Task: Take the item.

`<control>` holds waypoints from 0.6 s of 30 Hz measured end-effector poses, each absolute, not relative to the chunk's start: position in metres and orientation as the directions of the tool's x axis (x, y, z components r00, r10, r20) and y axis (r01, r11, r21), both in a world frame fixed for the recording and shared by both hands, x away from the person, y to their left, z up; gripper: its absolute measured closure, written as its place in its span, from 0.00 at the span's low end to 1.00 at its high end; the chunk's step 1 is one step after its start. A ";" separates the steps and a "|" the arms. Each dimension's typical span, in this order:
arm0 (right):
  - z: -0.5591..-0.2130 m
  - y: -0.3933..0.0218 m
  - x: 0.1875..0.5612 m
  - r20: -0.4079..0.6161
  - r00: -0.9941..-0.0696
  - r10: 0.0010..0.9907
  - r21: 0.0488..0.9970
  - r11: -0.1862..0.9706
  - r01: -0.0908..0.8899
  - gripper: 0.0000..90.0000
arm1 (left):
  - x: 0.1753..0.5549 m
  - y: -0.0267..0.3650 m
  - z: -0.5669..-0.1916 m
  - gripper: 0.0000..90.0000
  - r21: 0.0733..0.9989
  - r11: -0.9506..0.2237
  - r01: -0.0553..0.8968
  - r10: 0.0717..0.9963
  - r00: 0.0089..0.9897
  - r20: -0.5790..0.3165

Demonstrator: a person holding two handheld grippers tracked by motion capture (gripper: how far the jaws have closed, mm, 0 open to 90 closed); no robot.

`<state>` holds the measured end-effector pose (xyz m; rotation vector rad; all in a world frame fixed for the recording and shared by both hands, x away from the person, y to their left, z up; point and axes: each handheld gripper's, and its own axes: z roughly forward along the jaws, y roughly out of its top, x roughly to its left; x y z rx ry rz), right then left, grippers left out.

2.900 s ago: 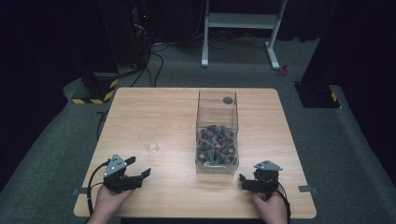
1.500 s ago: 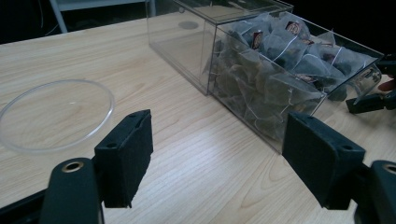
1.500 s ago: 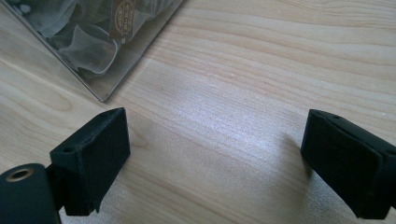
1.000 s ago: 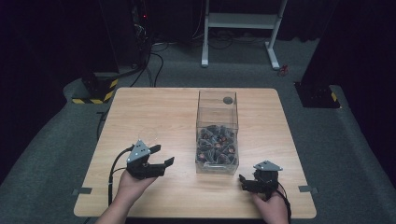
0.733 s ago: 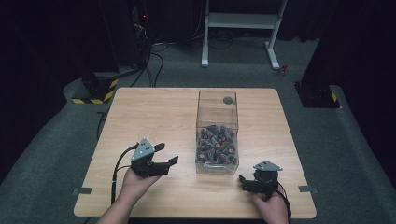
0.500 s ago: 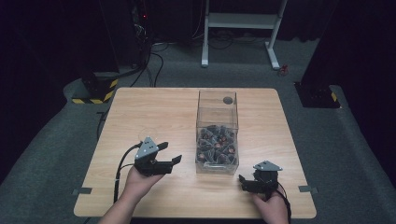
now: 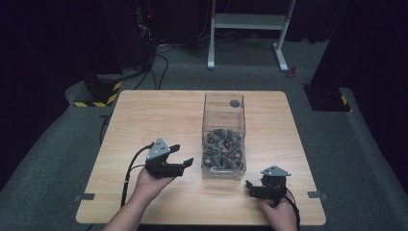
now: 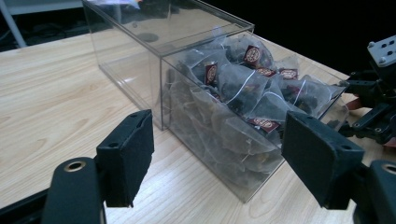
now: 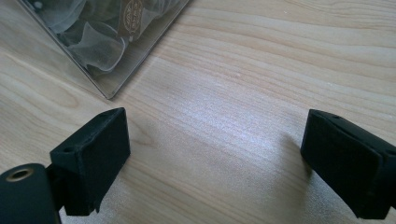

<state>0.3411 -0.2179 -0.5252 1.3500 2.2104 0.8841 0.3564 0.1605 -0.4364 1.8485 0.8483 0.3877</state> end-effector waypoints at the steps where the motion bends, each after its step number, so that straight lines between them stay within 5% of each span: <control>1: -0.525 -0.218 0.341 -0.012 -0.452 0.892 0.695 0.333 0.637 0.09 | 0.356 0.161 -0.436 0.29 0.897 -0.231 0.377 0.705 0.700 -0.112; 18: -0.525 -0.218 0.341 -0.012 -0.455 0.890 0.694 0.335 0.637 0.09 | 0.372 0.137 -0.438 0.27 0.892 -0.251 0.376 0.690 0.716 -0.108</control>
